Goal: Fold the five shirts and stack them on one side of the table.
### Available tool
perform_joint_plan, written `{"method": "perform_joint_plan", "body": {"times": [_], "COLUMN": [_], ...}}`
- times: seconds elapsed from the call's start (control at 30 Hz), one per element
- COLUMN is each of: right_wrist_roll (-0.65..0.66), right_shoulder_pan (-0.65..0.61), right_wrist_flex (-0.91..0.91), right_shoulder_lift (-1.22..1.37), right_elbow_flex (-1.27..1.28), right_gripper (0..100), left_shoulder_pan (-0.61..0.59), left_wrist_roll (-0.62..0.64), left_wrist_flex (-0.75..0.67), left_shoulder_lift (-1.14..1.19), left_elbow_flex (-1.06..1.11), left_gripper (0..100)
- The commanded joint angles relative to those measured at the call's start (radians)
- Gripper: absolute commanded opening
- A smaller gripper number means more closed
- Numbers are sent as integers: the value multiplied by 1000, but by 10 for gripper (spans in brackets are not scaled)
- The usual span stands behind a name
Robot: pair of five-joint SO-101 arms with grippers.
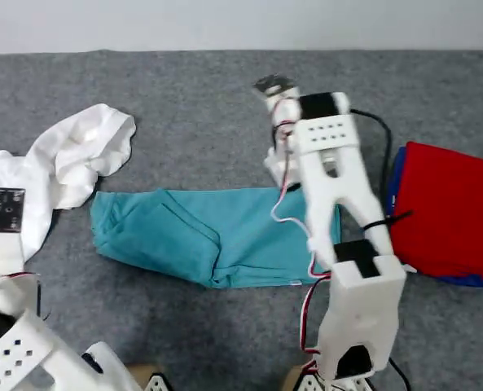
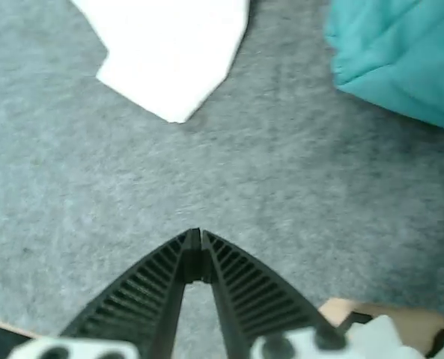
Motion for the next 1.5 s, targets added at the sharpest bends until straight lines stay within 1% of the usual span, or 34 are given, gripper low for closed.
{"method": "perform_joint_plan", "body": {"times": [0.0,0.17,0.23,0.33,0.57,0.77,0.83,0.87,0.97,1.03,1.27,1.4,1.47], "right_wrist_roll": [-3,-3,-3,-3,-12,-15,-52,-69,-114,-129,-133,-140,-164], "right_shoulder_pan": [81,177,193,185,96,85,93,96,127,134,128,107,85], "right_wrist_flex": [-97,-162,-183,-180,-53,94,154,177,177,166,45,16,13], "right_shoulder_lift": [68,209,243,219,16,-42,-42,-39,-48,-44,16,70,96], "right_elbow_flex": [-6,-8,-12,-12,-12,-8,-8,-5,52,87,172,172,173], "right_gripper": [10,10,10,10,10,18,54,94,231,273,276,275,275], "left_shoulder_pan": [54,71,68,68,66,66,66,66,66,66,66,66,66], "left_wrist_roll": [55,77,77,77,77,75,74,74,74,74,74,74,74], "left_wrist_flex": [-6,-5,-3,-3,-3,-6,-8,-8,-9,-9,-9,-9,-9], "left_shoulder_lift": [-12,-12,-14,-14,-14,-14,-14,-17,-15,-14,-14,-14,-14], "left_elbow_flex": [4,4,4,5,5,18,39,50,54,53,56,56,56], "left_gripper": [7,7,7,7,6,6,6,6,6,6,6,6,6]}}
